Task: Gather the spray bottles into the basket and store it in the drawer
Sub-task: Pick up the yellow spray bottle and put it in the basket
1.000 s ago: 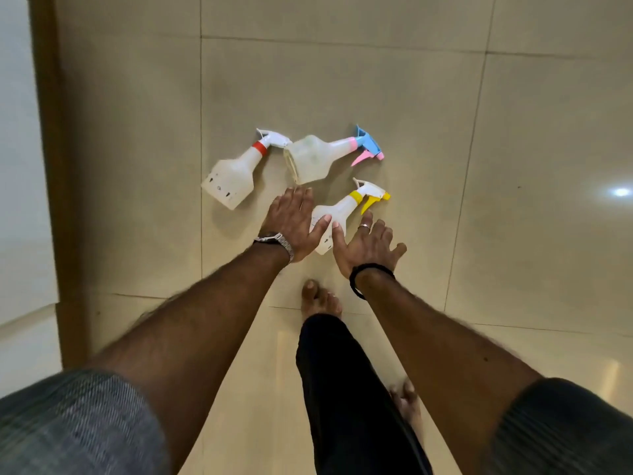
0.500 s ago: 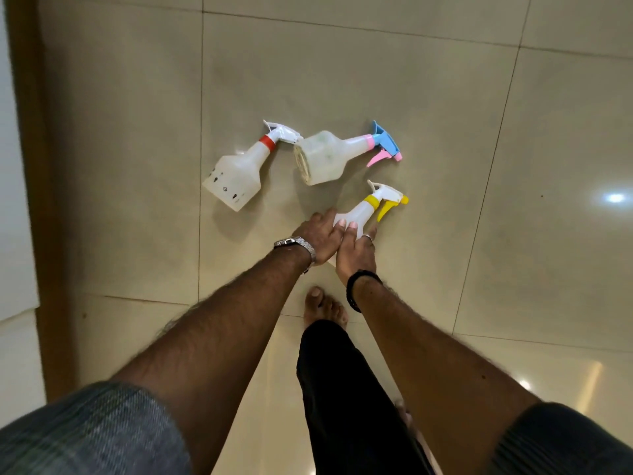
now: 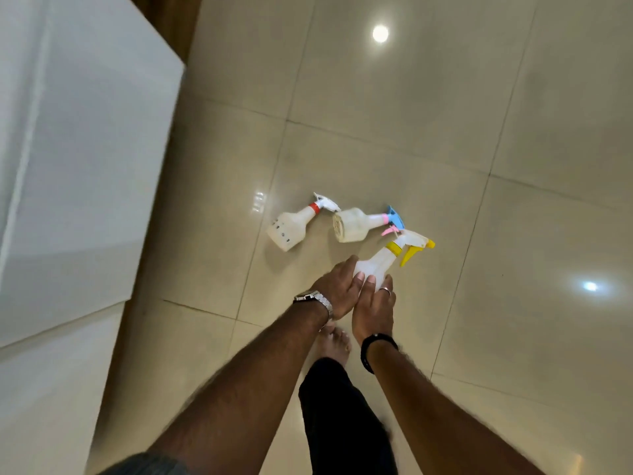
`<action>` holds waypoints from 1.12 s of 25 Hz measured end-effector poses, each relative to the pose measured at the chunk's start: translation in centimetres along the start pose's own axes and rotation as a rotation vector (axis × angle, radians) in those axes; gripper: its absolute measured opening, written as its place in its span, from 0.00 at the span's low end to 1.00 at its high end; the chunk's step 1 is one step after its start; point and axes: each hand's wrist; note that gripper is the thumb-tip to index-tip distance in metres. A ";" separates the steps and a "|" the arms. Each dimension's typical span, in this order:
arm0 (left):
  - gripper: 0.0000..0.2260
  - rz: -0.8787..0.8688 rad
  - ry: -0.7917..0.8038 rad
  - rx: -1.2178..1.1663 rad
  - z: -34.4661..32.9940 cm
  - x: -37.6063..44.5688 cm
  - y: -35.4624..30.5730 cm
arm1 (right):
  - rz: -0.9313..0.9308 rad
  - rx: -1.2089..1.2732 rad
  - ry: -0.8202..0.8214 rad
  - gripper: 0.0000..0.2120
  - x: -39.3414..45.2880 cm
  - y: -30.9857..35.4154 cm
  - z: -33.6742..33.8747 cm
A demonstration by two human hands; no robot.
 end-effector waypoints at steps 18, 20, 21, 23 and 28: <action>0.25 -0.038 -0.952 -0.529 7.7 -32.3 6.0 | 0.806 -0.257 0.378 0.32 -27.5 10.0 -4.4; 0.26 -0.014 -1.061 -0.612 6.8 -36.0 8.7 | 0.893 -0.330 0.446 0.32 -31.5 9.8 -6.4; 0.25 0.000 -1.113 -0.647 6.6 -37.6 10.1 | 0.944 -0.365 0.474 0.33 -33.3 9.8 -7.7; 0.24 0.038 -1.234 -0.702 6.4 -41.4 14.0 | 1.034 -0.425 0.556 0.34 -37.5 9.5 -11.1; 0.23 0.129 -1.517 -0.798 7.0 -51.3 24.5 | 1.211 -0.496 0.778 0.32 -48.5 7.7 -21.5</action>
Point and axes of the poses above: each hand's wrist, its own x-axis towards the middle knuckle, its own z-axis out of the back of the hand, y = z × x, and after that the axes turned 3 degrees about -z, right-handed
